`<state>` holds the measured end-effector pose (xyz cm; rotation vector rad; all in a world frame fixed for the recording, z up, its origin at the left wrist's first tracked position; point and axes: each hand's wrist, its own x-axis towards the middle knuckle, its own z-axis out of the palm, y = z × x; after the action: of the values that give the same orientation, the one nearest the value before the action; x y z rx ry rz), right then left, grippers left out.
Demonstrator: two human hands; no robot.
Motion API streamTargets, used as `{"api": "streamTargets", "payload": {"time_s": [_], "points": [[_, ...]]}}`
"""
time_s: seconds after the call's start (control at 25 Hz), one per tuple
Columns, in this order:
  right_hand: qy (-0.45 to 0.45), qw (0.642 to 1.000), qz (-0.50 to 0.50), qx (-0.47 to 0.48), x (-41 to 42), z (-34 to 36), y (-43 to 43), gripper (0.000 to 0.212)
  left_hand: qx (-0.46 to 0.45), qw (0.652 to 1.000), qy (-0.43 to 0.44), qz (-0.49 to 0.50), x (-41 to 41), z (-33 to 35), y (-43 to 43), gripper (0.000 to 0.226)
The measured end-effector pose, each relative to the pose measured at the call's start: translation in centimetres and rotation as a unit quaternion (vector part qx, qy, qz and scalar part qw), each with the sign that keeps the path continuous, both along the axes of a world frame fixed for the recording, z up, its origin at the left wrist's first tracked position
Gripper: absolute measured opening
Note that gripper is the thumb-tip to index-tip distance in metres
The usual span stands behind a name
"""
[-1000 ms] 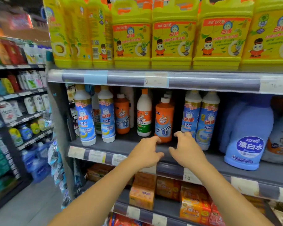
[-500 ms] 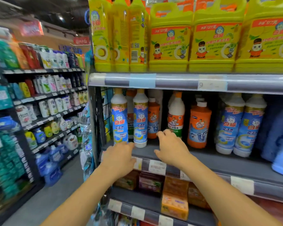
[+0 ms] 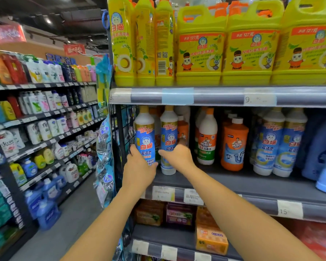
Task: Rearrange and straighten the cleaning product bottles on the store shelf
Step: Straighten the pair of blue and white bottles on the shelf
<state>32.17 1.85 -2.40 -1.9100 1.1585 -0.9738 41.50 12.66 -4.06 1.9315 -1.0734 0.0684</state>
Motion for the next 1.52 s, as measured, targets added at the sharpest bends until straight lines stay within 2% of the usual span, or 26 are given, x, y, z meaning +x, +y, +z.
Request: {"api": "streamTargets", "payload": {"time_s": [0.16, 0.32, 0.48, 0.64, 0.8, 0.92, 1.2, 1.36, 1.52], "points": [[0.012, 0.999, -0.025, -0.037, 1.4, -0.7, -0.4, 0.059, -0.054, 0.996, 0.074, -0.005, 0.6, -0.8, -1.5, 0.075], [0.020, 0.998, -0.047, -0.046, 1.4, -0.6, -0.4, 0.056, -0.099, 0.990, 0.105, 0.000, 1.0, -1.2, -2.3, 0.074], [-0.032, 0.998, -0.052, 0.000, -1.0, -0.9, -0.6, 0.043, -0.139, 0.981, 0.137, 0.011, 1.3, -1.5, -2.8, 0.073], [-0.116, 0.991, -0.070, 0.016, -5.7, -0.8, -0.9, 0.051, -0.126, 0.980, 0.148, 0.027, 1.7, -0.6, -3.2, 0.066], [-0.158, 0.983, -0.093, 0.016, -11.3, -0.4, -1.7, 0.057, -0.143, 0.977, 0.157, 0.009, -0.3, -0.2, -3.5, 0.061], [-0.150, 0.982, -0.112, 0.000, -15.1, -0.2, -2.3, 0.052, -0.158, 0.977, 0.144, -0.031, -3.3, -0.3, -4.1, 0.059], [-0.114, 0.982, -0.148, -0.024, -24.3, 0.2, -4.3, 0.059, -0.163, 0.968, 0.151, -0.118, -11.4, 0.2, -6.5, 0.052], [-0.101, 0.979, -0.172, -0.031, -28.9, 0.2, -5.6, 0.054, -0.147, 0.965, 0.154, -0.151, -15.5, 0.6, -7.9, 0.049], [-0.076, 0.979, -0.183, -0.040, -31.9, 0.0, -7.3, 0.059, -0.135, 0.961, 0.157, -0.185, -19.7, 0.9, -8.9, 0.048]]}}
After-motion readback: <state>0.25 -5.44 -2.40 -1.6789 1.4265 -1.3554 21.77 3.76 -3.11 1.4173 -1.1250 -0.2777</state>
